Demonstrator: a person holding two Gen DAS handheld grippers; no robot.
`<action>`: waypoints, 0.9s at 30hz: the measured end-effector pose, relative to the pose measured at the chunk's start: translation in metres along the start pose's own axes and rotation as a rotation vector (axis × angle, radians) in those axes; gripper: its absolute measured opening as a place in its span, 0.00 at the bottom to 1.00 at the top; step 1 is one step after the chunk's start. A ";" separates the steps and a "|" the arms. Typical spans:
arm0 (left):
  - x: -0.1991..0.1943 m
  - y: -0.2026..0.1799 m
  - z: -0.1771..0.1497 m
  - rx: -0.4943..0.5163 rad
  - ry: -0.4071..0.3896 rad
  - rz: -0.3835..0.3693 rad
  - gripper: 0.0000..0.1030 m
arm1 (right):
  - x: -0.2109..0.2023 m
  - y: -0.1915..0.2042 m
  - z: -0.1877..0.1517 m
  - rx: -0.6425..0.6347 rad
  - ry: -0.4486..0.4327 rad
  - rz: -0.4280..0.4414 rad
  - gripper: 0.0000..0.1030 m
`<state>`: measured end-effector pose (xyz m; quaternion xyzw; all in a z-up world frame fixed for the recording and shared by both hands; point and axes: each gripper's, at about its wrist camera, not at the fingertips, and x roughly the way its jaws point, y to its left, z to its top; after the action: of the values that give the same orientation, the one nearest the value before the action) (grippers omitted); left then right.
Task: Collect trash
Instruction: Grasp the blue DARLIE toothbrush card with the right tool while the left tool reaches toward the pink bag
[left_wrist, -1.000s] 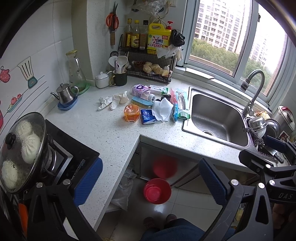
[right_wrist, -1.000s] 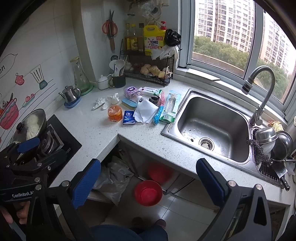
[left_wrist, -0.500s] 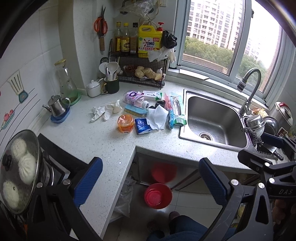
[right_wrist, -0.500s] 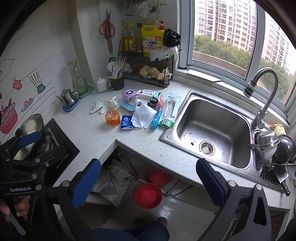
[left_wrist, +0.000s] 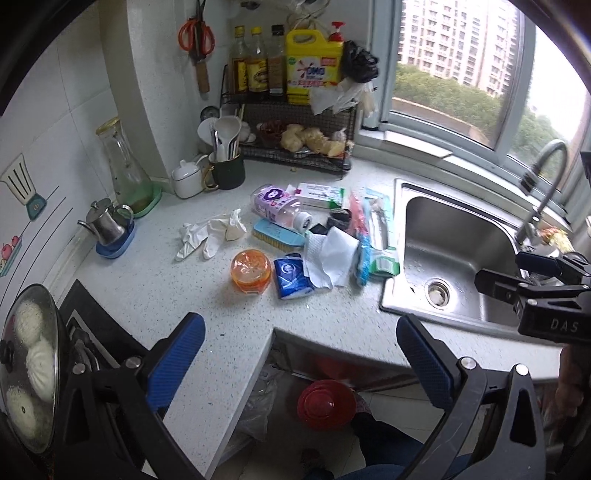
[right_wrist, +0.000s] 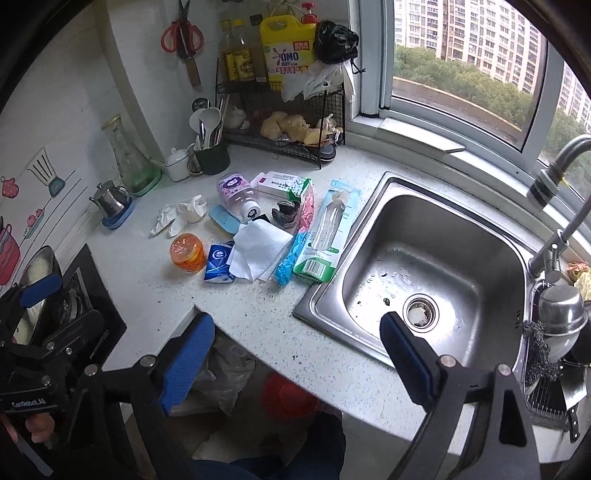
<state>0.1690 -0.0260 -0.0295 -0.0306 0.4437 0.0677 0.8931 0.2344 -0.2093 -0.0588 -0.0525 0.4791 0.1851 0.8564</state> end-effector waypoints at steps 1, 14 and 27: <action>0.008 0.000 0.005 -0.015 0.006 0.003 1.00 | 0.010 -0.006 0.007 -0.001 0.015 0.009 0.84; 0.108 -0.026 0.050 -0.121 0.136 0.087 1.00 | 0.149 -0.068 0.079 -0.030 0.266 0.094 0.74; 0.170 -0.012 0.053 -0.210 0.251 0.144 1.00 | 0.248 -0.089 0.101 0.027 0.421 0.107 0.47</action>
<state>0.3136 -0.0158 -0.1327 -0.1000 0.5432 0.1732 0.8154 0.4653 -0.1989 -0.2211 -0.0532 0.6519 0.2091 0.7270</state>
